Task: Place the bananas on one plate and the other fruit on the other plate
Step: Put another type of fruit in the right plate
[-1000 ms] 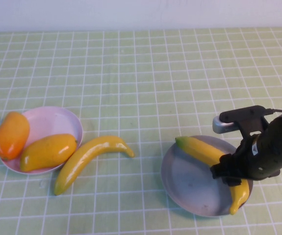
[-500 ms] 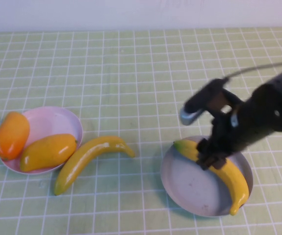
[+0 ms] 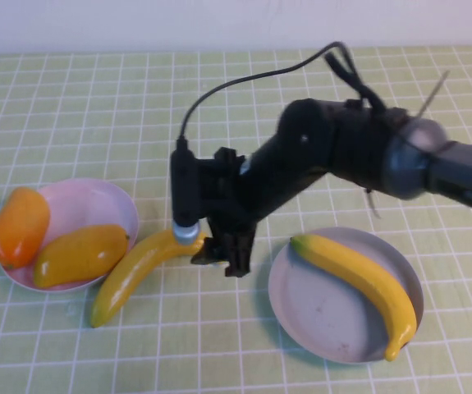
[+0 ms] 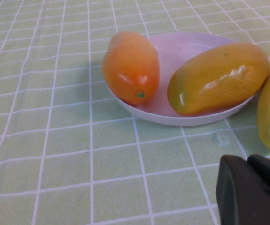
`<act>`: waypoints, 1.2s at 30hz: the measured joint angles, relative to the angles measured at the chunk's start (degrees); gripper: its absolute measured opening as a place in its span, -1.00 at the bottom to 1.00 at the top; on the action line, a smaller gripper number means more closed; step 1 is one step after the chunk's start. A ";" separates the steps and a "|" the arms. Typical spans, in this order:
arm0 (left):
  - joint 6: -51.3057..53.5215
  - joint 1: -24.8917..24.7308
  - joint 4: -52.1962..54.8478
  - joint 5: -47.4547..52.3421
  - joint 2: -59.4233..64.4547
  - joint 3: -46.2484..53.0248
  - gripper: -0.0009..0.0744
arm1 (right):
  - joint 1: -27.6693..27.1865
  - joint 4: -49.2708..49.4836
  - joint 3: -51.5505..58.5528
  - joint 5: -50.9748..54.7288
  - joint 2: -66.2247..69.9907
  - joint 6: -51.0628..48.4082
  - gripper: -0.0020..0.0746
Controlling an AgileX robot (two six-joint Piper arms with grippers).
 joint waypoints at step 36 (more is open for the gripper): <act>0.00 0.00 0.00 0.00 0.00 0.00 -0.97 | 1.39 -12.27 -21.30 8.22 16.86 24.18 -0.14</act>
